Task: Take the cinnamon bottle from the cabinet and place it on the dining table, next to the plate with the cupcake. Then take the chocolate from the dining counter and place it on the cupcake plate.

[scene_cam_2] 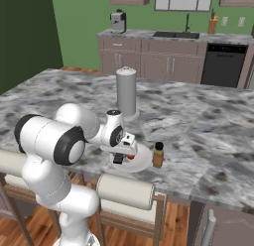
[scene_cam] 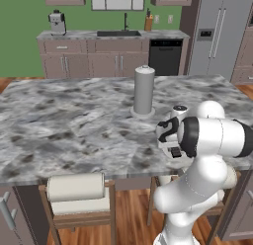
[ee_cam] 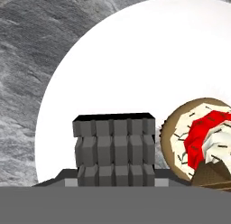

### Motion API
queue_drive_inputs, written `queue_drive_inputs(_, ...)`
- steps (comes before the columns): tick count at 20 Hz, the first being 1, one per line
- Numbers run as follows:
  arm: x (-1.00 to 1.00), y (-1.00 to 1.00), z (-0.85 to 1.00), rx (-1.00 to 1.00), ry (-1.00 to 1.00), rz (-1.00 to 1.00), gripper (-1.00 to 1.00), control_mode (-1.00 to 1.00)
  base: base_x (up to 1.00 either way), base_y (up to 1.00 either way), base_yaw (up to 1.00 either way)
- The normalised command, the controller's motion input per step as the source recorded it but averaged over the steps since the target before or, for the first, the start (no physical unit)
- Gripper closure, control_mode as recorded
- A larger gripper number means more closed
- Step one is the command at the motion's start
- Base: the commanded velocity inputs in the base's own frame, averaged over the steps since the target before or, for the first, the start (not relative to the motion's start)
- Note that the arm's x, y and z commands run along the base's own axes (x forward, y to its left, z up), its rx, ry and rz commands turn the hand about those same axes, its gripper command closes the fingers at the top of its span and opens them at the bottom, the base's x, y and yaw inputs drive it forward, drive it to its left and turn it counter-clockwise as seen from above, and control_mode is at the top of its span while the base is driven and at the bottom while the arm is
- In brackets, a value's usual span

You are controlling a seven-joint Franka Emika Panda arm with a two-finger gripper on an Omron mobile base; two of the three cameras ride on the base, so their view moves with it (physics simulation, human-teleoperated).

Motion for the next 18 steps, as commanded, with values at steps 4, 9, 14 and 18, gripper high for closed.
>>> queue_drive_inputs(4,0.00,0.00,-0.12,0.01,0.00,0.00,1.00,-1.00,0.00,0.00,0.00)
queue_drive_inputs(9,0.00,0.00,-0.10,0.00,0.00,0.00,1.00,-1.00,0.00,0.00,0.00)
queue_drive_inputs(14,-0.03,0.00,-0.02,0.00,0.00,0.00,-1.00,-1.00,0.00,0.00,0.00)
queue_drive_inputs(18,-0.10,0.00,0.00,0.00,0.00,0.00,-1.00,-1.00,0.00,0.00,0.00)
